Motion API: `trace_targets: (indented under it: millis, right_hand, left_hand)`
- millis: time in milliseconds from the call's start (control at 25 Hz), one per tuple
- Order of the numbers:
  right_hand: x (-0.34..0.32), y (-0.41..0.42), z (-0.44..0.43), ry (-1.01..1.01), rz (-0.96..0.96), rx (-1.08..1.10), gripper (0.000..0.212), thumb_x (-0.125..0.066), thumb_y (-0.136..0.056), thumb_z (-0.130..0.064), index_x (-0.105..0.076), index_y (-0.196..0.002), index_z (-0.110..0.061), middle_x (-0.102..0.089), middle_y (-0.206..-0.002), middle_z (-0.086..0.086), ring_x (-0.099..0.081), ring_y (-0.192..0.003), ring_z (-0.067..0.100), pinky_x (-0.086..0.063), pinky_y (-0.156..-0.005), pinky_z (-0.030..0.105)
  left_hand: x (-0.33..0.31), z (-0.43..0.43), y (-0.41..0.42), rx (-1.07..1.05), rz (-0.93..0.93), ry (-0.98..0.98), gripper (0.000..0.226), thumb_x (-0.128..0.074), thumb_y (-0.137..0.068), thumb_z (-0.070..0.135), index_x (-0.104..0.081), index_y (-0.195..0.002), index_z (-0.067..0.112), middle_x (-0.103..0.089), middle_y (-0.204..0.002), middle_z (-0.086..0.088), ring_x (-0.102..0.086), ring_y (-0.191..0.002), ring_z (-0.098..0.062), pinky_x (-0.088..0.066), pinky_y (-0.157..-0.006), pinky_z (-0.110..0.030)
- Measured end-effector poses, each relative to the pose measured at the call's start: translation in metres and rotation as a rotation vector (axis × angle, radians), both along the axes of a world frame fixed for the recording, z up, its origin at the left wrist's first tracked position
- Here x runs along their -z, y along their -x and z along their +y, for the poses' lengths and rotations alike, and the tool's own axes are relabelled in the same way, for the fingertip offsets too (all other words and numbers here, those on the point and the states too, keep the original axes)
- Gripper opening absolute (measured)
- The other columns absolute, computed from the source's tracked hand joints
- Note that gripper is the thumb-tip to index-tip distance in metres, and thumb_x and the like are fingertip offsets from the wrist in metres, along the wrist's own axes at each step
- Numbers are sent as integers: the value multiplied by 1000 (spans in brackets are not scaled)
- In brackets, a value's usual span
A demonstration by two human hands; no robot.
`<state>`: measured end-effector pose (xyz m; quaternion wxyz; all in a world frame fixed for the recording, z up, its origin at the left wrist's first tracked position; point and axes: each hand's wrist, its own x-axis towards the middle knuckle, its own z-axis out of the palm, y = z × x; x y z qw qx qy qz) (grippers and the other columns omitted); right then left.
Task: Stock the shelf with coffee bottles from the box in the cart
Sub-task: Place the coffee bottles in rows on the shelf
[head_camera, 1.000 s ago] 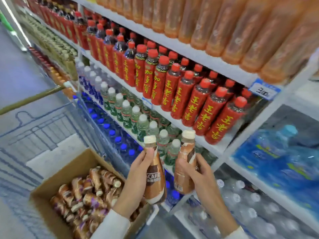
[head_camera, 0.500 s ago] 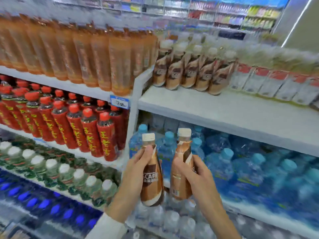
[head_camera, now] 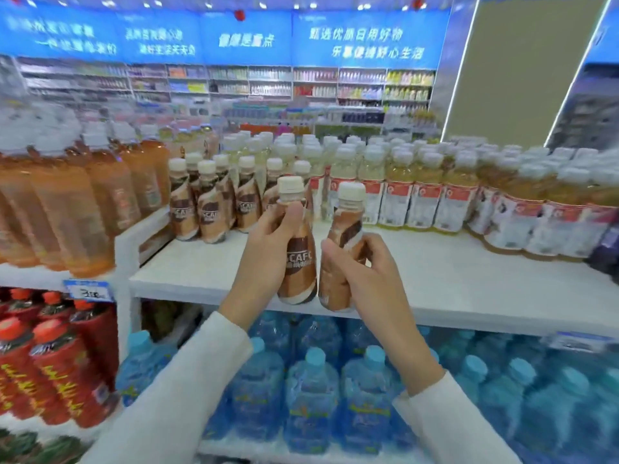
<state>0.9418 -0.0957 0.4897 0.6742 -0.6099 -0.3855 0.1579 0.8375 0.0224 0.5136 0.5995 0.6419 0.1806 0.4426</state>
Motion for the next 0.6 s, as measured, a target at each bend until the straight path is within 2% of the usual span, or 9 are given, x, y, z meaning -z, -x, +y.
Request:
trace_targets:
  millis: [80,160,280,440,600]
  right_hand:
    - [-4,-13,16,6,-22,30,34,-74,-83,-53,-59,-94,-25,-61,-77,-13,-61,-72,-3,-49,-63,12]
    - [-1,-22,30,-2,-4,44,30,-76,-84,-50,-59,-95,-27,-63,-78,-17,-63,-77,-2,-51,-67,16]
    - [12,-31,43,-9,39,59,33,-78,-82,-46,-62,-102,-27,-70,-89,-15,-68,-87,5,-54,-77,25]
    - [22,-33,51,-6,1,111,36,-77,-79,-52,-60,-104,-33,-69,-92,-20,-66,-85,-4,-50,-72,17]
    - [34,-38,44,88,-31,10,60,-82,-73,-57,-53,-121,-37,-69,-105,-24,-66,-99,-5,-53,-83,20]
  left_hand:
    - [-2,11,-19,14,6,-47,26,-59,-93,54,-71,-108,37,-77,-110,6,-73,-104,-14,-55,-94,-41]
    - [5,22,-33,34,7,-76,25,-58,-95,51,-70,-112,37,-76,-113,7,-71,-108,-15,-53,-101,-48]
    - [22,34,-41,25,21,-100,20,-58,-93,55,-69,-106,44,-75,-113,10,-70,-109,-11,-52,-102,-49]
    - [36,44,-43,50,30,-134,26,-57,-94,59,-65,-114,44,-72,-118,10,-67,-115,-12,-50,-105,-49]
    - [45,49,-36,117,122,-113,65,-61,-87,66,-51,-143,34,-60,-143,10,-55,-133,-12,-44,-112,-48]
